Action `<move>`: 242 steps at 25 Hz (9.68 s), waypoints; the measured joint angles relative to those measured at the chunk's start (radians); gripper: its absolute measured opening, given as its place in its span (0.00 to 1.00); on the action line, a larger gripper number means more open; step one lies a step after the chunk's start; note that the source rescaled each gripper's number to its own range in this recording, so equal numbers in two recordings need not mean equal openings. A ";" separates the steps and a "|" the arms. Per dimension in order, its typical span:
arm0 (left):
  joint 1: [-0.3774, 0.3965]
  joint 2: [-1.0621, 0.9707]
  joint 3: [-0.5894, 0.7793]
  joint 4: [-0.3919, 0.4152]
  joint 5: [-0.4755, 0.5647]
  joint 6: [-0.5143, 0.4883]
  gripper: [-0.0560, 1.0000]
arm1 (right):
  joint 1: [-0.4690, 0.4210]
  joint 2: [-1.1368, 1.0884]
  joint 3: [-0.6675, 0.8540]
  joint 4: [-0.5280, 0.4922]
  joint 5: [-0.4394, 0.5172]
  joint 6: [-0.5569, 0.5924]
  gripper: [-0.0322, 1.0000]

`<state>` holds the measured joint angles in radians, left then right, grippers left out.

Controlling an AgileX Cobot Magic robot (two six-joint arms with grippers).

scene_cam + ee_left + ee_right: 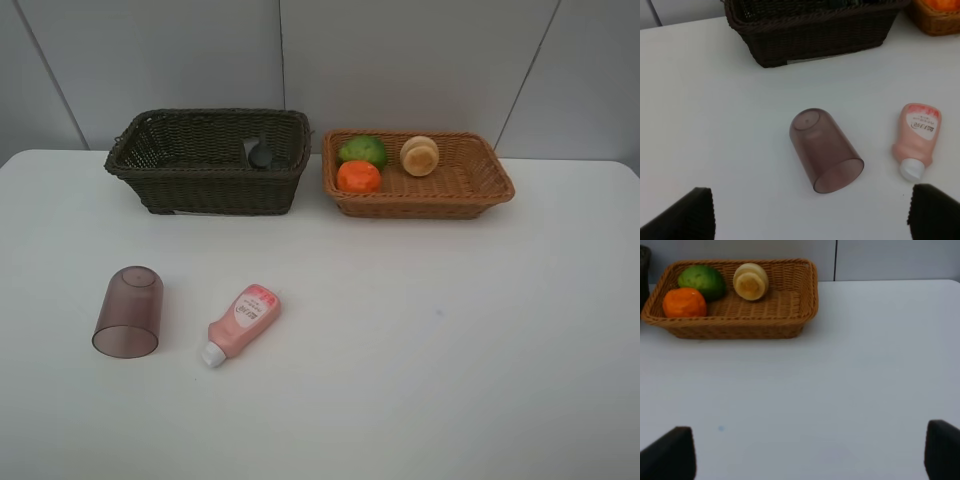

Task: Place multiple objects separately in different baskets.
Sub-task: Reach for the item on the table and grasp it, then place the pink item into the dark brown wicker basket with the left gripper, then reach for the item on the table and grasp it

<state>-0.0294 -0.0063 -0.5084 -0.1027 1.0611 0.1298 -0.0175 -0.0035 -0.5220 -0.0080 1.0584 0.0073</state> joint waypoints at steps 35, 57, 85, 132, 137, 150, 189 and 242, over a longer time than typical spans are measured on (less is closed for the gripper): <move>0.000 0.682 -0.214 0.007 -0.109 0.000 1.00 | 0.000 0.000 0.000 -0.001 0.000 0.000 0.98; -0.191 1.604 -0.312 0.069 -0.447 -0.413 1.00 | 0.000 0.000 0.000 -0.001 0.000 0.000 0.98; -0.220 1.785 -0.312 0.142 -0.569 -0.625 1.00 | 0.000 0.000 0.000 -0.001 0.000 0.000 0.98; -0.220 1.732 -0.547 0.120 -0.413 -0.511 0.48 | 0.000 0.000 0.000 -0.001 0.000 0.001 0.98; -0.220 1.705 -0.721 0.229 -0.414 -0.493 0.48 | 0.000 0.000 0.000 -0.001 0.000 0.001 0.98; -0.217 1.867 -0.770 0.510 -1.022 -0.486 0.48 | 0.000 0.000 0.000 -0.001 0.000 0.003 0.98; -0.187 2.036 -0.770 0.463 -1.271 -0.482 1.00 | 0.000 0.000 0.000 -0.001 0.000 0.003 0.98; -0.684 2.078 -0.759 0.208 -0.280 -0.226 1.00 | 0.000 0.000 0.000 -0.001 0.000 0.003 0.98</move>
<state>-0.7129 2.0719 -1.2672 0.1049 0.7813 -0.0965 -0.0175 -0.0035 -0.5220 -0.0091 1.0584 0.0107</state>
